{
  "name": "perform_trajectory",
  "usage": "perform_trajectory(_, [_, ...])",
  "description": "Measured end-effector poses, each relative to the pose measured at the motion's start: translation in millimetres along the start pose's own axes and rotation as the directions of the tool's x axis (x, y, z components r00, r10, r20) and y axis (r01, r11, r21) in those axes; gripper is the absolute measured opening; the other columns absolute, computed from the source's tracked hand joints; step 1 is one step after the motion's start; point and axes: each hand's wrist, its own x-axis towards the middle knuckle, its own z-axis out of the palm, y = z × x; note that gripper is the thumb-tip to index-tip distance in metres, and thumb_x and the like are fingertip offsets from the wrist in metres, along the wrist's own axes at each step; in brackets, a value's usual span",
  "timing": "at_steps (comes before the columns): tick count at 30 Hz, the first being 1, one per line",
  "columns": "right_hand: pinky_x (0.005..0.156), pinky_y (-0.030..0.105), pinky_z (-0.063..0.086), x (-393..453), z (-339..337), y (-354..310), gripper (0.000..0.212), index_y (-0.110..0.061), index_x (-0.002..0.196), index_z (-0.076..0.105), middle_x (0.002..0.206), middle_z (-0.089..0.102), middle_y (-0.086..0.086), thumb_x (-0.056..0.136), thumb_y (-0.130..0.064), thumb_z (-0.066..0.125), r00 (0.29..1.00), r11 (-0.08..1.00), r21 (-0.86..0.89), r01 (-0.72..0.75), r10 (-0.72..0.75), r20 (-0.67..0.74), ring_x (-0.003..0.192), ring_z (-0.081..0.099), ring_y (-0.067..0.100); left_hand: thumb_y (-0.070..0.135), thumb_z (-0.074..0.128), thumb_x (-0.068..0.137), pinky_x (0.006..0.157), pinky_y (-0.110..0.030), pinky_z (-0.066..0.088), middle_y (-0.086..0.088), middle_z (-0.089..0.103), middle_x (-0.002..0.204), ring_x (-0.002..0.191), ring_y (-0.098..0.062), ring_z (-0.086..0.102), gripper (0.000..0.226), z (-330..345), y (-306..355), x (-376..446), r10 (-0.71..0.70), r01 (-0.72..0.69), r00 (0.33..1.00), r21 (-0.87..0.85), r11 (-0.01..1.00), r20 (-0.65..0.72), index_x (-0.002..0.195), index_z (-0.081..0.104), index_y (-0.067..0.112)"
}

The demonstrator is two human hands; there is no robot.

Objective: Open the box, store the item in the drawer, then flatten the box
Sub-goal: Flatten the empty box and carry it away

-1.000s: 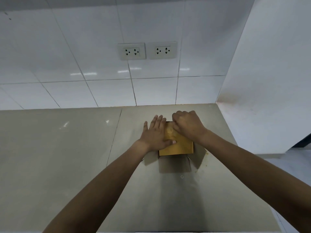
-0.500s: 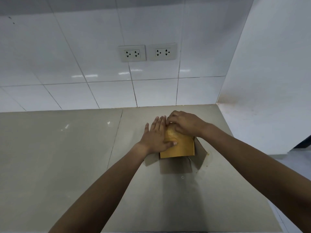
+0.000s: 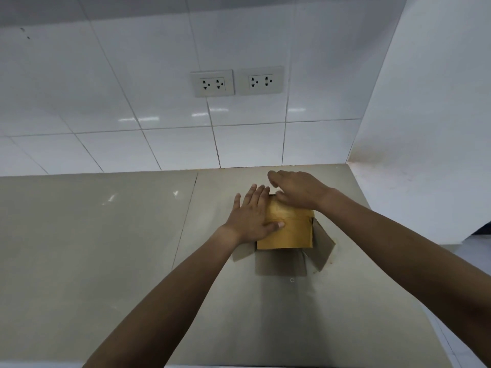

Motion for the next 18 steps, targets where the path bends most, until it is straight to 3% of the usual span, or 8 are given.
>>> perform_trajectory(5, [0.066,0.034,0.046,-3.3,3.1,9.6,0.021,-0.012,0.101,0.057,0.093,0.066,0.004,0.098,-0.027,0.043,0.999,0.996,-0.085,-0.032,0.032,-0.006,0.082,0.061,0.024,0.065,0.042,0.089,0.119,-0.052,0.001,-0.006,0.002,0.163,0.149,-0.021,-0.009,0.091,2.0,-1.7,2.4,0.010,-0.010,1.000,-0.005,1.000,-0.012,0.153,0.005,0.011])
perform_trajectory(9, [0.069,0.034,0.045,-6.9,1.8,15.4,0.018,-0.014,0.090,0.062,0.087,0.068,0.002,0.096,-0.026,0.051,0.995,0.976,0.199,-0.093,0.085,0.048,0.081,0.061,0.021,0.061,0.047,0.089,0.119,-0.052,0.006,-0.007,0.013,0.161,0.149,-0.022,-0.003,0.083,0.9,-6.2,1.0,0.056,-0.055,0.997,0.005,0.998,-0.055,0.149,0.018,0.012])
perform_trajectory(12, [0.071,0.032,0.047,-7.1,-4.6,16.7,0.014,-0.017,0.086,0.062,0.087,0.068,-0.003,0.095,-0.024,0.054,0.988,0.923,0.362,-0.134,0.150,-0.018,0.082,0.062,0.018,0.052,0.058,0.087,0.119,-0.047,0.017,-0.008,0.029,0.154,0.148,-0.025,0.013,0.074,1.2,-8.1,-3.5,0.101,-0.105,0.966,-0.003,0.994,-0.236,0.143,0.030,0.012])
perform_trajectory(15, [0.071,0.031,0.049,-4.6,-19.9,12.4,0.011,-0.020,0.086,0.061,0.085,0.067,-0.005,0.093,-0.027,0.056,0.966,0.878,0.457,-0.141,0.223,-0.131,0.081,0.062,0.015,0.040,0.072,0.080,0.110,-0.042,0.035,-0.013,0.045,0.141,0.136,-0.031,0.036,0.072,4.2,-8.9,-8.5,0.090,-0.097,0.889,0.008,0.995,-0.450,0.136,0.040,0.008])
perform_trajectory(18, [0.070,0.035,0.049,-4.4,-30.4,0.6,0.011,-0.020,0.084,0.060,0.082,0.067,-0.005,0.092,-0.026,0.055,0.972,0.887,0.446,-0.120,0.196,-0.129,0.078,0.062,0.016,0.026,0.076,0.078,0.102,-0.042,0.046,-0.018,0.052,0.134,0.128,-0.035,0.047,0.068,12.3,-12.4,-15.4,0.083,-0.075,0.860,0.037,0.997,-0.504,0.132,0.040,0.006])
